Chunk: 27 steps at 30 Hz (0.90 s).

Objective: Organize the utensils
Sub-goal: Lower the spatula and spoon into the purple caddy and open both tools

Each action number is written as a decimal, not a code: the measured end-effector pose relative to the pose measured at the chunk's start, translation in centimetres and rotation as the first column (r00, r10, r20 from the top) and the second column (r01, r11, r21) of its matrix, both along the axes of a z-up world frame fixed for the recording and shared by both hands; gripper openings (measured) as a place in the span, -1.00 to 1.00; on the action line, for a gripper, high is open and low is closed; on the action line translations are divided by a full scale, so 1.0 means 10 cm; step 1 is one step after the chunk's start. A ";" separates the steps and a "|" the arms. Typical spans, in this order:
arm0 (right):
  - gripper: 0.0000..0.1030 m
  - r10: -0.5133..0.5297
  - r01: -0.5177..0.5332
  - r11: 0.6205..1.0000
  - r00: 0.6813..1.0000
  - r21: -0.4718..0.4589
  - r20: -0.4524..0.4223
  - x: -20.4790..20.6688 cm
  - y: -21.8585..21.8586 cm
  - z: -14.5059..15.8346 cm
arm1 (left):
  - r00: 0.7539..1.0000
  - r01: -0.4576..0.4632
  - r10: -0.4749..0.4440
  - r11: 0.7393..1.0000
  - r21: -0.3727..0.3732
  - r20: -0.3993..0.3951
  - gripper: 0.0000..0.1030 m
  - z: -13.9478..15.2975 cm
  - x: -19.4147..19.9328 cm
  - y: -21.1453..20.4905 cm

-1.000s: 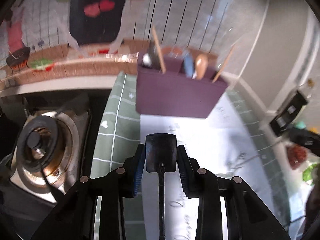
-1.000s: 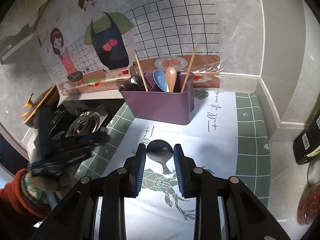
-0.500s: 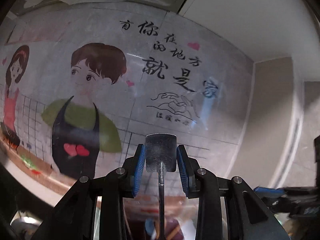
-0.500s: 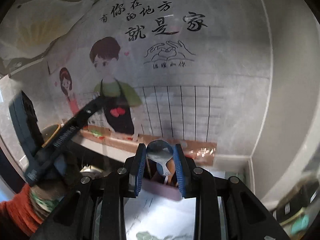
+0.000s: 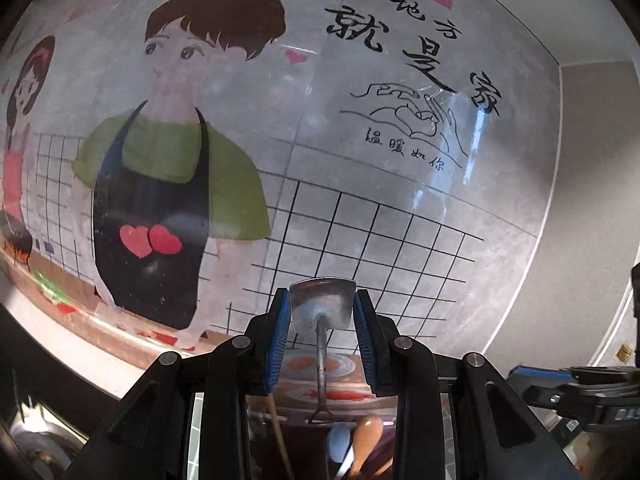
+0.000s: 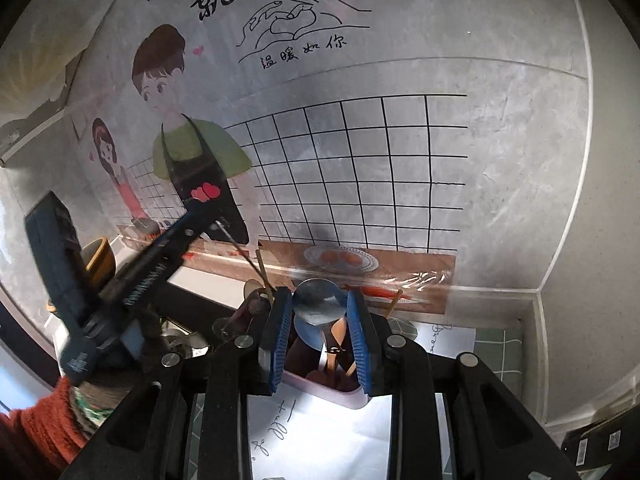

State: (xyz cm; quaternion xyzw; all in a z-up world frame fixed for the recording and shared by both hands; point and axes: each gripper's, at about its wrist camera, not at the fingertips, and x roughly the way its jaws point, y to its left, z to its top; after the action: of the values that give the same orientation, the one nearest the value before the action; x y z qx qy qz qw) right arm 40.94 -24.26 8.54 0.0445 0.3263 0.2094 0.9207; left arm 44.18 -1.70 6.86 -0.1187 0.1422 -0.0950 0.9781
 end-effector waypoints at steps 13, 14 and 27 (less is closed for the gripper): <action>-0.49 0.015 -0.018 0.999 0.998 -0.043 -0.067 0.15 0.18 -0.18 | 0.987 0.044 -0.039 0.999 0.026 -0.158 -0.36 -0.18 0.02 0.03; -0.47 0.021 -0.026 0.999 0.995 -0.043 -0.098 0.21 0.20 -0.26 | 0.980 0.054 -0.049 0.998 0.022 -0.191 -0.33 -0.25 0.07 0.03; -0.25 -0.071 0.072 0.997 0.996 -0.008 0.050 -0.83 0.22 -0.42 | 0.974 0.036 -0.008 0.992 0.120 -0.228 0.50 -0.21 -1.01 0.25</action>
State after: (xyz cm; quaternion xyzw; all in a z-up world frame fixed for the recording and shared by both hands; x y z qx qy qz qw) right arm 32.60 -22.08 4.31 0.0464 0.3026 0.1756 0.9357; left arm 34.05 0.82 4.78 -0.0666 0.2598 -0.0826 0.9598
